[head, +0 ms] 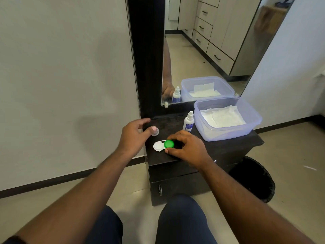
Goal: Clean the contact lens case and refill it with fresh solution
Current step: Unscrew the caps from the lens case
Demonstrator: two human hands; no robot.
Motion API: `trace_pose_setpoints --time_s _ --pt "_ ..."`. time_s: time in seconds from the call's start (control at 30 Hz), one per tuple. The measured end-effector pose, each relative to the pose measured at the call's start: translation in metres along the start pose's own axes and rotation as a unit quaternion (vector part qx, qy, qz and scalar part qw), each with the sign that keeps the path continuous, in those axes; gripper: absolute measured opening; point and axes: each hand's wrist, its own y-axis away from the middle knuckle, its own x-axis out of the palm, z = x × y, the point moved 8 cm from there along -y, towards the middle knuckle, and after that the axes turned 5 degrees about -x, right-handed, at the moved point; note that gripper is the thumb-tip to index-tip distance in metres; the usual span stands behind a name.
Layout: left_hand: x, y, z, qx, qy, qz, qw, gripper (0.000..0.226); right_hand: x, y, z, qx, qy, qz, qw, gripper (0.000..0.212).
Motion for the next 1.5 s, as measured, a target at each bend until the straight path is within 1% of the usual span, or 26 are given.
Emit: trace_pose_setpoints --time_s 0.07,0.13,0.2,0.3,0.4,0.5,0.67,0.87,1.1,1.17,1.23,1.3,1.4,1.5 --pt "-0.005 0.022 0.002 0.021 0.003 -0.016 1.000 0.040 0.000 0.000 0.000 -0.004 -0.002 -0.001 1.000 0.039" --pt "0.000 0.042 0.002 0.053 -0.025 0.002 0.998 0.041 0.000 0.000 0.001 -0.005 -0.003 0.001 1.000 0.039" --pt "0.008 0.051 0.006 0.069 -0.044 0.019 0.996 0.046 0.000 -0.001 0.001 -0.001 -0.005 0.004 1.000 0.039" --pt "0.012 0.048 0.011 0.059 -0.041 0.007 0.997 0.048 0.000 -0.002 -0.001 0.009 -0.019 0.009 1.000 0.038" --pt "0.015 0.045 0.011 0.069 -0.044 -0.002 0.997 0.042 0.000 -0.002 -0.001 0.016 -0.034 0.015 0.999 0.038" --pt "0.017 0.043 0.010 0.076 -0.046 -0.002 0.996 0.037 0.001 -0.002 0.001 0.010 -0.044 0.029 0.999 0.038" --pt "0.018 0.044 0.009 0.073 -0.030 -0.009 0.997 0.036 -0.001 -0.003 0.005 -0.019 -0.058 0.045 0.997 0.038" --pt "0.021 0.043 0.012 0.062 -0.035 -0.008 0.997 0.037 0.000 -0.011 0.004 -0.052 -0.043 0.111 0.992 0.040" --pt "0.020 0.043 0.015 0.064 -0.026 -0.016 0.998 0.036 0.005 -0.014 0.000 -0.066 -0.066 0.155 0.984 0.044" --pt "0.019 0.045 0.014 0.064 -0.024 -0.022 0.997 0.036 0.006 -0.013 0.001 -0.058 -0.085 0.150 0.983 0.049" --pt "0.018 0.046 0.014 0.069 -0.023 -0.026 0.997 0.036 0.004 -0.013 0.001 -0.056 -0.098 0.122 0.986 0.053" --pt "0.018 0.047 0.014 0.070 -0.026 -0.025 0.997 0.036 0.001 -0.011 0.001 -0.052 -0.110 0.102 0.987 0.051" --pt "0.017 0.047 0.012 0.067 -0.026 -0.022 0.997 0.037 0.001 -0.007 0.001 -0.042 -0.143 0.106 0.983 0.045" --pt "0.017 0.048 0.010 0.068 -0.029 -0.021 0.997 0.037 0.001 -0.007 0.008 -0.063 -0.129 0.100 0.985 0.048"
